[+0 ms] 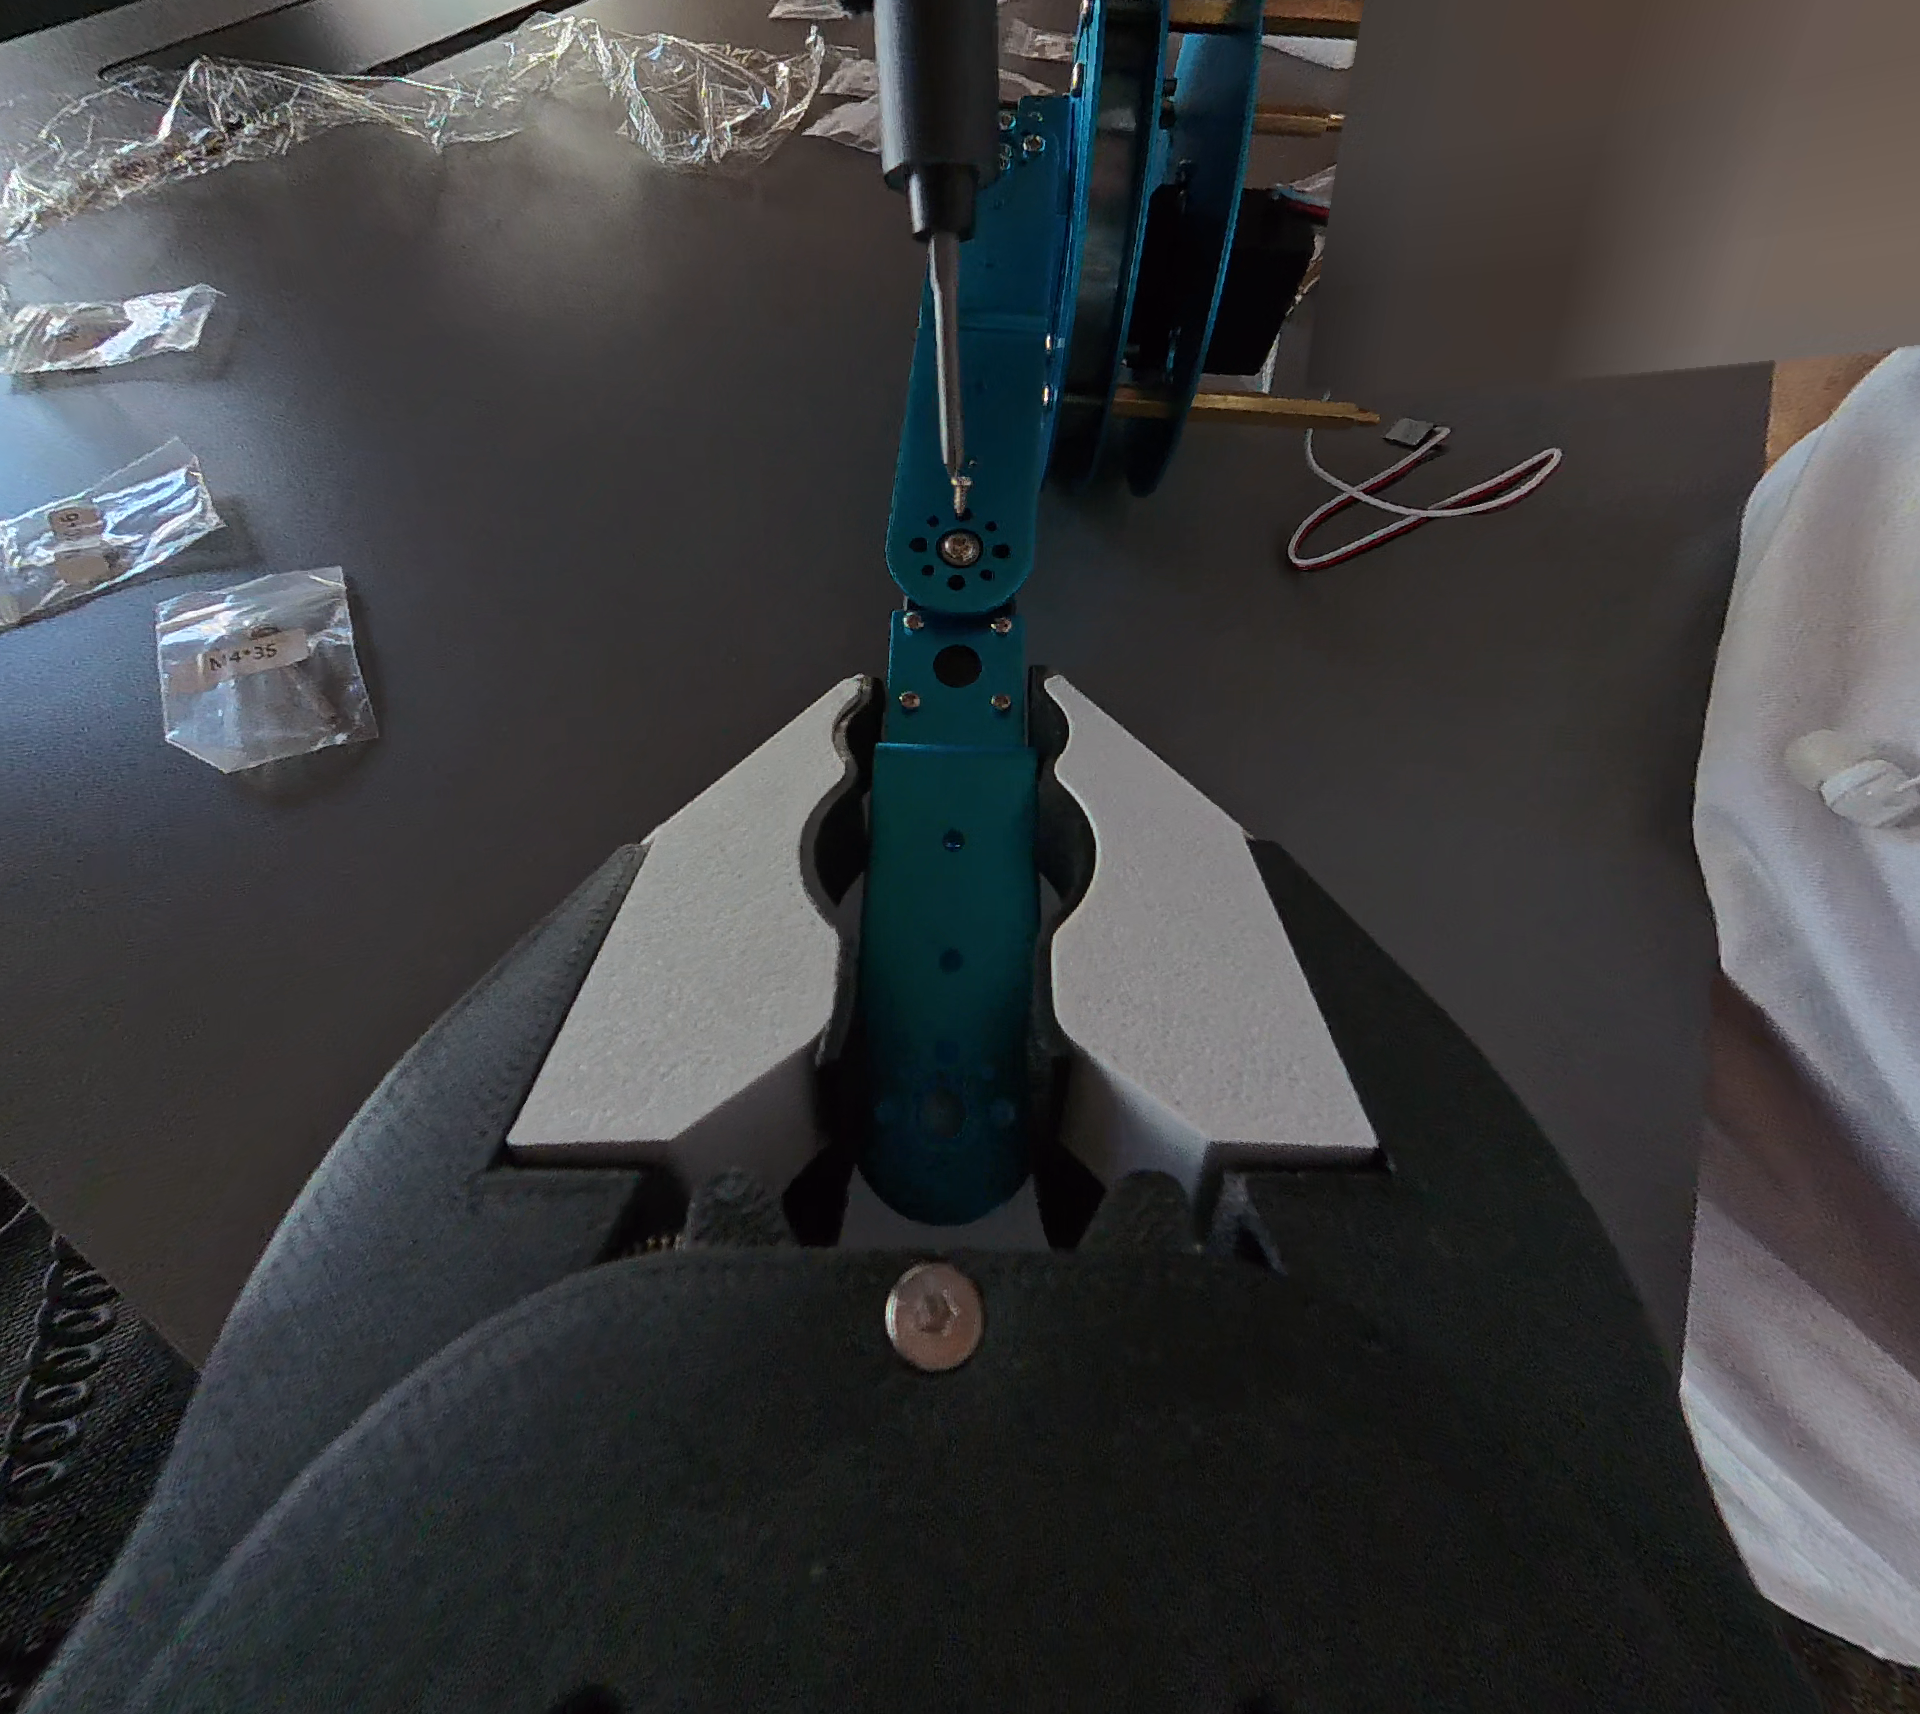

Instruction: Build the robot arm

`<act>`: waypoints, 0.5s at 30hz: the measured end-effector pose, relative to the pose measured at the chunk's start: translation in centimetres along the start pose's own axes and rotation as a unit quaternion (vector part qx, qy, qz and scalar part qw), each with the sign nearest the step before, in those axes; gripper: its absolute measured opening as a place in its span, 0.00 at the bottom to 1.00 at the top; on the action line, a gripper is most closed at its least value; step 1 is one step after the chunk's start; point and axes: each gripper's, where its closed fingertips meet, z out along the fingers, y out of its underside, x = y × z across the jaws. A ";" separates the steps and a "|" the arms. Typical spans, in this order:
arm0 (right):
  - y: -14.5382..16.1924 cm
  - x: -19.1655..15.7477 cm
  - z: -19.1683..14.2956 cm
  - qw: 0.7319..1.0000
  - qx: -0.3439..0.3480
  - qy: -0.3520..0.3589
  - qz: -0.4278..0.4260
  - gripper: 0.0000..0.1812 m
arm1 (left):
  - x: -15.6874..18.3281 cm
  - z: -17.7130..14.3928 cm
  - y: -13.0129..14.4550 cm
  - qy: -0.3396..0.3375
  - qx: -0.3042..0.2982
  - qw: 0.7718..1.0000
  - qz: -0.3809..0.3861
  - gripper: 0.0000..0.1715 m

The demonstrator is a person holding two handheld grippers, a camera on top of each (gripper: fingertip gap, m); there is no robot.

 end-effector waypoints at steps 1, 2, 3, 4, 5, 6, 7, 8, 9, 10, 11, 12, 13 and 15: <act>0.0 0.0 0.0 1.000 -0.002 -0.001 0.000 0.10 | 0.0 0.0 0.0 -0.001 0.000 1.000 0.001 0.16; -0.1 -0.1 0.0 1.000 -0.003 -0.002 0.001 0.10 | 0.0 0.0 0.0 -0.002 0.001 1.000 0.001 0.16; -0.1 -0.1 0.1 1.000 -0.005 -0.003 0.000 0.10 | 0.0 0.0 0.0 -0.002 0.001 1.000 0.001 0.16; -0.2 -0.1 0.1 1.000 -0.006 -0.003 0.000 0.10 | 0.0 0.0 -0.1 -0.001 0.002 1.000 0.001 0.16; -0.2 0.0 0.1 1.000 -0.008 -0.003 -0.001 0.10 | 0.0 0.0 -0.1 -0.001 0.003 1.000 0.001 0.16; -0.3 0.0 0.1 1.000 -0.009 -0.003 -0.002 0.10 | 0.0 -0.1 -0.2 0.001 0.005 1.000 0.001 0.16; -0.3 0.0 0.0 1.000 -0.010 -0.003 -0.002 0.10 | 0.0 -0.1 -0.2 0.002 0.006 1.000 0.001 0.16; -0.4 0.0 0.0 1.000 -0.011 -0.003 -0.003 0.10 | 0.0 -0.1 -0.2 0.003 0.006 1.000 0.000 0.16; -0.5 0.0 0.0 1.000 -0.010 -0.004 -0.003 0.10 | 0.0 -0.1 -0.2 0.004 0.006 1.000 0.001 0.16; -0.5 0.1 0.0 1.000 -0.009 -0.005 -0.002 0.10 | 0.0 -0.1 -0.2 0.006 0.006 1.000 0.001 0.16; -0.5 0.1 -0.1 1.000 -0.008 -0.006 -0.001 0.10 | 0.0 -0.1 -0.3 0.007 0.006 1.000 0.000 0.16; -0.6 0.1 -0.1 1.000 -0.005 -0.006 0.000 0.10 | 0.0 -0.1 -0.3 0.009 0.007 1.000 -0.003 0.15; -0.6 0.2 -0.1 1.000 -0.002 -0.006 0.000 0.10 | 0.1 -0.1 -0.3 0.012 0.006 1.000 -0.006 0.15; -0.7 0.4 -0.1 1.000 0.006 -0.006 0.001 0.10 | 0.1 -0.1 -0.4 0.016 0.006 1.000 -0.009 0.16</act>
